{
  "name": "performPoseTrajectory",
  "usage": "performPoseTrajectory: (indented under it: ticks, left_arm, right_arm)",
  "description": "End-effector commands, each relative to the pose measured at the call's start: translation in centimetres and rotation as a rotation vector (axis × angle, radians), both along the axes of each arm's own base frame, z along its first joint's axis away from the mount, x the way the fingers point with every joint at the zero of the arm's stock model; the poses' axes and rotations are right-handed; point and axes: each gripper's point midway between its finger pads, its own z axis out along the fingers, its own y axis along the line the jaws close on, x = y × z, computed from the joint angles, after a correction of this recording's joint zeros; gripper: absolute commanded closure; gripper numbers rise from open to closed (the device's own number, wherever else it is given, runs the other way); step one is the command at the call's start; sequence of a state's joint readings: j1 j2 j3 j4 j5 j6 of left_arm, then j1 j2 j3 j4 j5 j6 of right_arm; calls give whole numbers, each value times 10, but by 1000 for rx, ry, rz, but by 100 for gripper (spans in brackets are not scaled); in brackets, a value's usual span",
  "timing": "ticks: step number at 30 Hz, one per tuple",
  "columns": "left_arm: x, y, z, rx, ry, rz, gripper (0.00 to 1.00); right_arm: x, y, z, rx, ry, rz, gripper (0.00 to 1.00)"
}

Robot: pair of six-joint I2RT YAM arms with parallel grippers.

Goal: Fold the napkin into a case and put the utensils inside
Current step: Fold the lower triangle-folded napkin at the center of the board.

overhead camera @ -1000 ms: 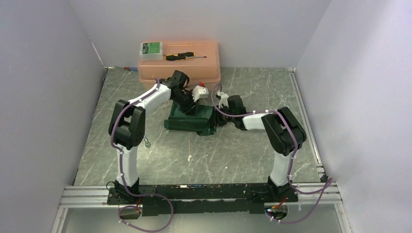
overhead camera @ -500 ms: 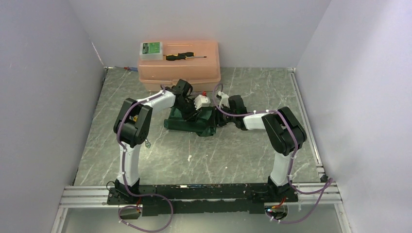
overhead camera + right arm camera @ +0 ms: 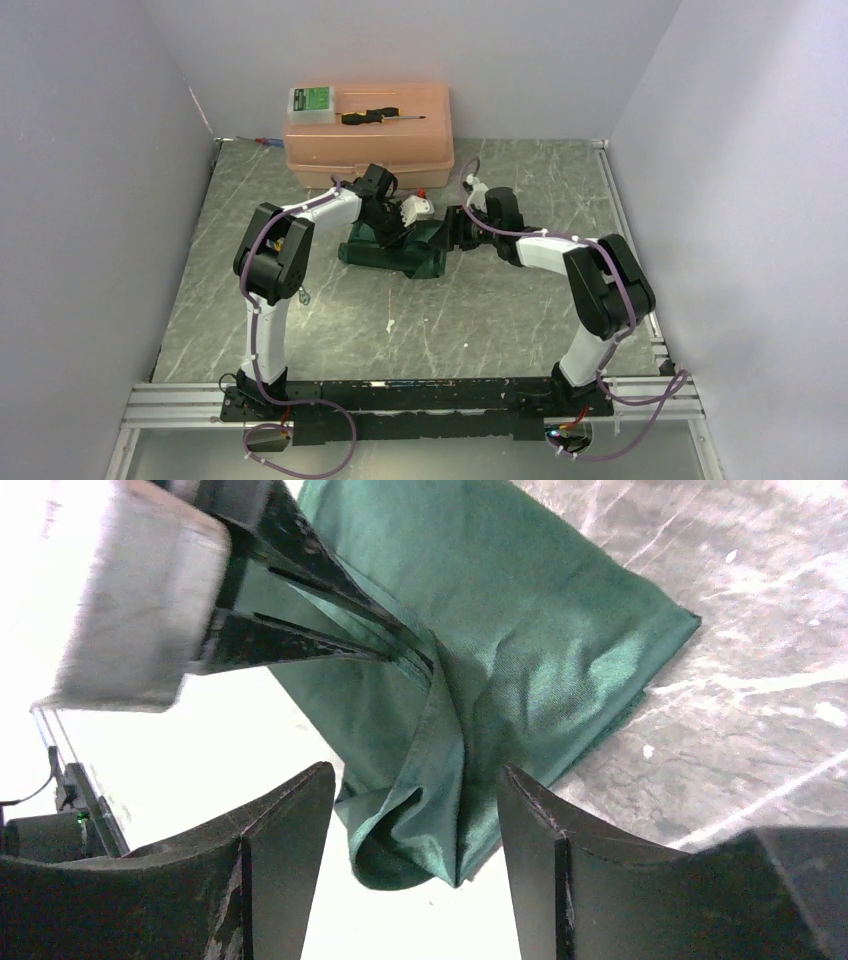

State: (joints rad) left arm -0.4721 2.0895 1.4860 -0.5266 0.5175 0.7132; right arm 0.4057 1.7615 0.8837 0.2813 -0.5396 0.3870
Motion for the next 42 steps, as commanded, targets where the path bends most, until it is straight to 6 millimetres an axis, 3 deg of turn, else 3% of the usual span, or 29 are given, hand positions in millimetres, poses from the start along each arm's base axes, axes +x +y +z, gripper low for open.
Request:
performPoseTrajectory:
  ticks: [1,5,11,20,26,29,31,37,42]
  left_arm:
    - [-7,13,-21,75,20,13,73]
    - [-7,13,-21,76,25,14,73]
    - [-9,14,-21,81,33,16,73]
    - [-9,14,-20,85,41,20,74]
    - [-10,14,-17,83,44,20,73]
    - [-8,12,-5,72,47,23,73]
    - [-5,10,6,57,43,19,72]
    - [1,5,39,20,41,6,67]
    - [17,-5,62,-26,-8,20,65]
  right_arm:
    - [0,-9,26,19,-47,-53,36]
    - [-20,-4,29,78,-21,-35,44]
    - [-41,8,20,116,30,-8,50]
    - [-40,28,14,133,48,31,51]
    - [-34,30,9,119,45,16,69]
    - [-29,29,10,111,33,-2,89]
    - [-26,28,12,108,24,-16,95]
    - [-21,26,5,97,46,-51,100]
    - [-17,19,-5,99,67,-98,100]
